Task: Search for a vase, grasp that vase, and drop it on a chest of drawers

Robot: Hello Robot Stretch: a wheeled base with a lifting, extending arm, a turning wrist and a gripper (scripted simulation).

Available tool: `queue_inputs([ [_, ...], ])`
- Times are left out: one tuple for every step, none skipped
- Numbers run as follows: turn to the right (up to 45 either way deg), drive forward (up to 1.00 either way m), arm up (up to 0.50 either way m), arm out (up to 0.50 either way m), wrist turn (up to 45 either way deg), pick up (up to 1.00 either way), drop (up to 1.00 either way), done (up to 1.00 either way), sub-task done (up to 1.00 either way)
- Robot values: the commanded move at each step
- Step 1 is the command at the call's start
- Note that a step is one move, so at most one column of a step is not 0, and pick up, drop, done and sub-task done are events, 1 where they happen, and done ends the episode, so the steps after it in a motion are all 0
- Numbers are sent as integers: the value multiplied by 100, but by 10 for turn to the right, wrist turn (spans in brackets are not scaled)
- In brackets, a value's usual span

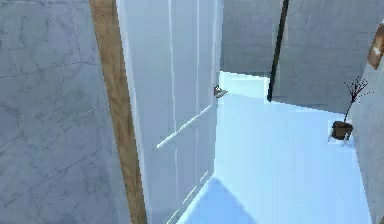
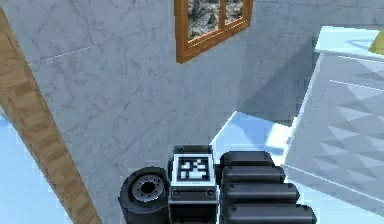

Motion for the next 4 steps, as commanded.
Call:
queue_inputs([
  [450,0,0,0,0,0,0,0,0],
  [-450,0,0,0,0,0,0,0,0],
  [-450,0,0,0,0,0,0,0,0],
  [-450,0,0,0,0,0,0,0,0],
])
